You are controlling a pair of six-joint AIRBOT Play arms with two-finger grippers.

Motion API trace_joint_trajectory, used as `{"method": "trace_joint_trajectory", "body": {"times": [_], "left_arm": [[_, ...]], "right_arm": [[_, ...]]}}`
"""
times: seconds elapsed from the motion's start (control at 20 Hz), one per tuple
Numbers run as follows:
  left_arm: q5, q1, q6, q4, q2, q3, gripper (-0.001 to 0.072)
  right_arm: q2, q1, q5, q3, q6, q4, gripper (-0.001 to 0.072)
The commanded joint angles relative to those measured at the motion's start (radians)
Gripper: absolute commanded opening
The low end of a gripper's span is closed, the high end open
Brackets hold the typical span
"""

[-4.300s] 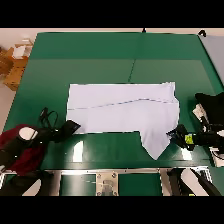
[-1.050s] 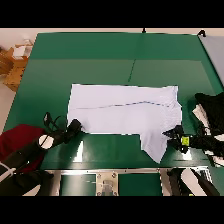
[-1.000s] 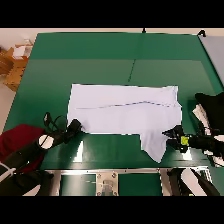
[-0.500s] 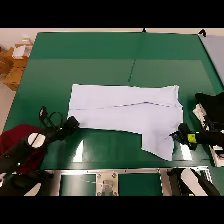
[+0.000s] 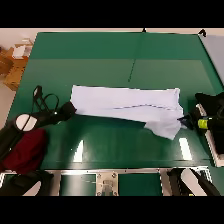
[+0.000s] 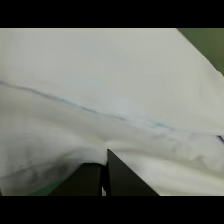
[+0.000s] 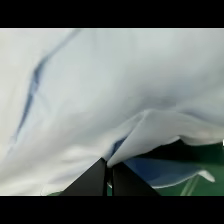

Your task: Fold the shirts.

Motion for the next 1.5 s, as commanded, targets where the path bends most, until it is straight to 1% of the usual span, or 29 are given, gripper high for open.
{"method": "trace_joint_trajectory", "body": {"times": [0.0, 0.15, 0.25, 0.3, 0.45, 0.5, 0.55, 0.6, 0.65, 0.7, 0.75, 0.85, 0.9, 0.95, 1.0, 1.1, 1.15, 1.2, 1.25, 1.3, 1.35, 1.45], "left_arm": [[-0.028, 0.003, 0.012, 0.101, -0.156, 0.191, 0.0021], [-0.029, 0.003, 0.063, 0.104, -0.332, 0.320, 0.0021], [-0.013, 0.003, 0.071, 0.110, -0.451, 0.394, 0.0022], [0.000, 0.003, 0.089, 0.110, -0.512, 0.430, 0.0021], [0.067, 0.003, 0.089, 0.105, -0.679, 0.535, 0.0023], [0.093, 0.003, 0.089, 0.097, -0.725, 0.573, 0.0126], [0.110, 0.003, 0.088, 0.083, -0.753, 0.608, 0.0562], [0.126, 0.006, 0.088, 0.077, -0.763, 0.640, 0.0692], [0.126, 0.016, 0.089, 0.084, -0.761, 0.671, 0.0695], [0.093, 0.034, 0.089, 0.092, -0.759, 0.714, 0.0695], [0.032, 0.061, 0.092, 0.100, -0.752, 0.761, 0.0695], [-0.087, 0.111, 0.122, 0.103, -0.736, 0.834, 0.0695], [-0.149, 0.134, 0.138, 0.102, -0.730, 0.865, 0.0695], [-0.206, 0.154, 0.141, 0.102, -0.723, 0.892, 0.0695], [-0.254, 0.168, 0.142, 0.102, -0.720, 0.914, 0.0695], [-0.333, 0.178, 0.144, 0.105, -0.716, 0.946, 0.0694], [-0.351, 0.178, 0.162, 0.100, -0.713, 0.949, 0.0686], [-0.368, 0.176, 0.177, 0.087, -0.712, 0.949, 0.0527], [-0.388, 0.176, 0.185, 0.083, -0.713, 0.948, 0.0292], [-0.403, 0.176, 0.207, 0.083, -0.713, 0.948, 0.0055], [-0.423, 0.176, 0.230, 0.082, -0.713, 0.948, 0.0031], [-0.475, 0.176, 0.245, 0.082, -0.713, 0.948, 0.0031]], "right_arm": [[-0.076, 0.064, -0.076, 0.120, 0.001, 0.119, 0.0016], [-0.217, 0.155, -0.175, 0.207, 0.000, 0.156, 0.0016], [-0.329, 0.208, -0.246, 0.264, 0.000, 0.163, 0.0016], [-0.385, 0.226, -0.271, 0.293, 0.000, 0.164, 0.0016], [-0.553, 0.258, -0.317, 0.382, 0.000, 0.164, 0.0017], [-0.596, 0.262, -0.334, 0.409, 0.000, 0.165, 0.0017], [-0.626, 0.262, -0.339, 0.433, -0.008, 0.168, 0.0038], [-0.648, 0.261, -0.337, 0.459, -0.021, 0.172, 0.0160], [-0.656, 0.256, -0.330, 0.490, -0.052, 0.172, 0.0300], [-0.656, 0.242, -0.315, 0.524, -0.081, 0.171, 0.0332], [-0.656, 0.223, -0.275, 0.568, -0.123, 0.164, 0.0347], [-0.656, 0.171, -0.175, 0.638, -0.167, 0.098, 0.0504], [-0.657, 0.145, -0.138, 0.657, -0.169, 0.043, 0.0537], [-0.657, 0.118, -0.113, 0.664, -0.196, -0.011, 0.0541], [-0.661, 0.090, -0.093, 0.663, -0.230, -0.055, 0.0592], [-0.695, 0.045, -0.036, 0.663, -0.279, -0.095, 0.0597], [-0.721, 0.031, -0.008, 0.663, -0.307, -0.092, 0.0599], [-0.754, 0.023, 0.020, 0.663, -0.333, -0.092, 0.0634], [-0.785, 0.022, 0.041, 0.663, -0.359, -0.091, 0.0688], [-0.819, 0.022, 0.059, 0.663, -0.398, -0.083, 0.0688], [-0.848, 0.022, 0.077, 0.663, -0.439, -0.054, 0.0688], [-0.895, 0.022, 0.111, 0.664, -0.535, 0.043, 0.0688]]}}
